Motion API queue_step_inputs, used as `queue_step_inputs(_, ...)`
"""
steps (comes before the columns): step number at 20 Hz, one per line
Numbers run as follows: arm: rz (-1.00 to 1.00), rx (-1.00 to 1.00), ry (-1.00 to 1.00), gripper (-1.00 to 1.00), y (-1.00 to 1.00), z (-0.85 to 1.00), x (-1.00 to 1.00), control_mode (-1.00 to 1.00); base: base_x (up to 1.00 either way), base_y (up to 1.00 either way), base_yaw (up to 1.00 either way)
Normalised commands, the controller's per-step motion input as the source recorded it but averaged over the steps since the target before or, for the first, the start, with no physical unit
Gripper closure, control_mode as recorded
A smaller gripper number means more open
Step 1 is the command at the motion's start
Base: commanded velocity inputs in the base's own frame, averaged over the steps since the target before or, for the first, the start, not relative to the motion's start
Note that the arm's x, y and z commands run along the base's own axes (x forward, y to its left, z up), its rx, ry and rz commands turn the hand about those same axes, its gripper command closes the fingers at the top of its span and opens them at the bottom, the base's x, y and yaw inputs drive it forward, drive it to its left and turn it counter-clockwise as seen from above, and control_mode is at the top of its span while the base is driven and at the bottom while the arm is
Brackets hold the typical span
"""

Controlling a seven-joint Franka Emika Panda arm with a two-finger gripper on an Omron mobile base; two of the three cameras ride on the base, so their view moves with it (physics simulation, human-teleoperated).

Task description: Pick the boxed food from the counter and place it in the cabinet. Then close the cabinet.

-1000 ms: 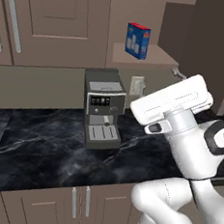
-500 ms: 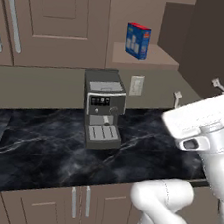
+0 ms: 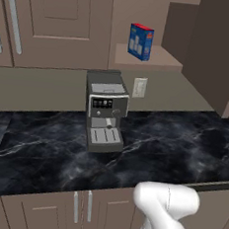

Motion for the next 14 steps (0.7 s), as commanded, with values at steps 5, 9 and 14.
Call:
queue_step_inputs(5,0.24,0.20,0.16,-1.00,-0.80,0.06,-0.49,-1.00,0.00,0.00,0.00)
queue_step_inputs(9,0.35,0.15,0.46,-1.00,-0.66,0.00,0.23,-1.00,0.00,0.00,0.00)
queue_step_inputs(14,0.43,0.15,0.43,-1.00,-0.57,0.00,0.09,-1.00,0.00,0.00,0.00)
